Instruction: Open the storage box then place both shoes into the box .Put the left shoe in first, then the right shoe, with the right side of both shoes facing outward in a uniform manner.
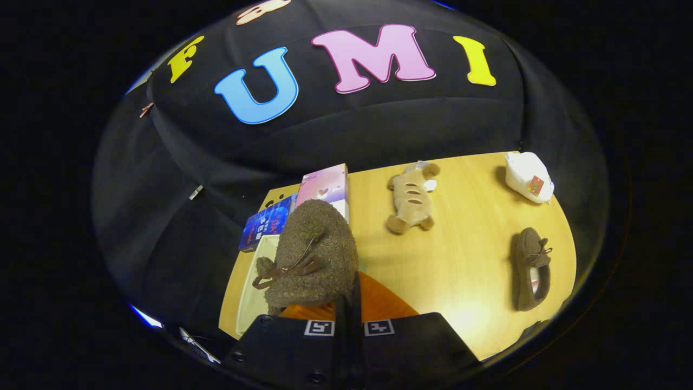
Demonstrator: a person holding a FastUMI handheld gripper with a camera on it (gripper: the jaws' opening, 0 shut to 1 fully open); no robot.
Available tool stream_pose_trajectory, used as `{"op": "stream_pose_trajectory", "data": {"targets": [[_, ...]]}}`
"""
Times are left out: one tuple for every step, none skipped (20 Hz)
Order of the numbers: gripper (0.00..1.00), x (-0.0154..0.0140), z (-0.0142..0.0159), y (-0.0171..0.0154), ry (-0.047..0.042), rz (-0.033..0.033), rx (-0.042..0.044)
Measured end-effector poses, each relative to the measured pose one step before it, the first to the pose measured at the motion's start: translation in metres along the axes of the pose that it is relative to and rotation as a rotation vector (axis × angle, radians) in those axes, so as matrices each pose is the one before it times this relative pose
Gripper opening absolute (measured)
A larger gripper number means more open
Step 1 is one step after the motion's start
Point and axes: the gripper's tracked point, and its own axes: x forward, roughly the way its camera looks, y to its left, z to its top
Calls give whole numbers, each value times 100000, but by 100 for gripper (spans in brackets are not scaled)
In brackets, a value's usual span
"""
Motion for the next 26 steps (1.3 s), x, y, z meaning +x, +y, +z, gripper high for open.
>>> {"op": "stream_pose_trajectory", "data": {"targets": [[5, 464, -449, 1286, 1584, 140, -2], [5, 663, -686, 1222, 1710, -29, -658], [5, 814, -629, 1098, 893, -167, -1138], [5, 500, -303, 968, 789, -320, -1161], [5, 560, -331, 789, 459, -713, -963], [6, 521, -397, 693, 164, -793, -615], [6, 613, -248, 685, 244, -688, -228], [7, 626, -382, 752, 481, -375, 177], [7, 560, -289, 621, 482, -484, 420], [7, 599, -305, 427, 486, -890, 700], [8, 647, -169, 365, 7, -1157, 299], [9, 527, -284, 265, 215, -1313, 436], [9, 685, -376, 230, 726, -1306, 638], [12, 452, -460, 246, 814, -911, 832], [12, 507, -419, 365, 1167, -161, 1470], [13, 514, -575, 475, 1557, 614, 1361], [16, 392, -491, 511, 1854, 977, 1035], [26, 182, -471, 449, 2004, 1506, 186], [44, 45, -397, 266, 1549, 1295, -1239], [63, -64, -116, 232, 676, 1213, -2395], [81, -77, -256, 140, 211, 1110, -1577], [100, -383, -121, 3, 308, 963, -1471], [98, -332, -179, 149, 294, 1037, -1056], [99, -380, 27, -45, -23, 725, -1036], [99, -383, 90, -263, -322, 266, -997], [99, -578, 164, -360, -978, 16, -819]]}}
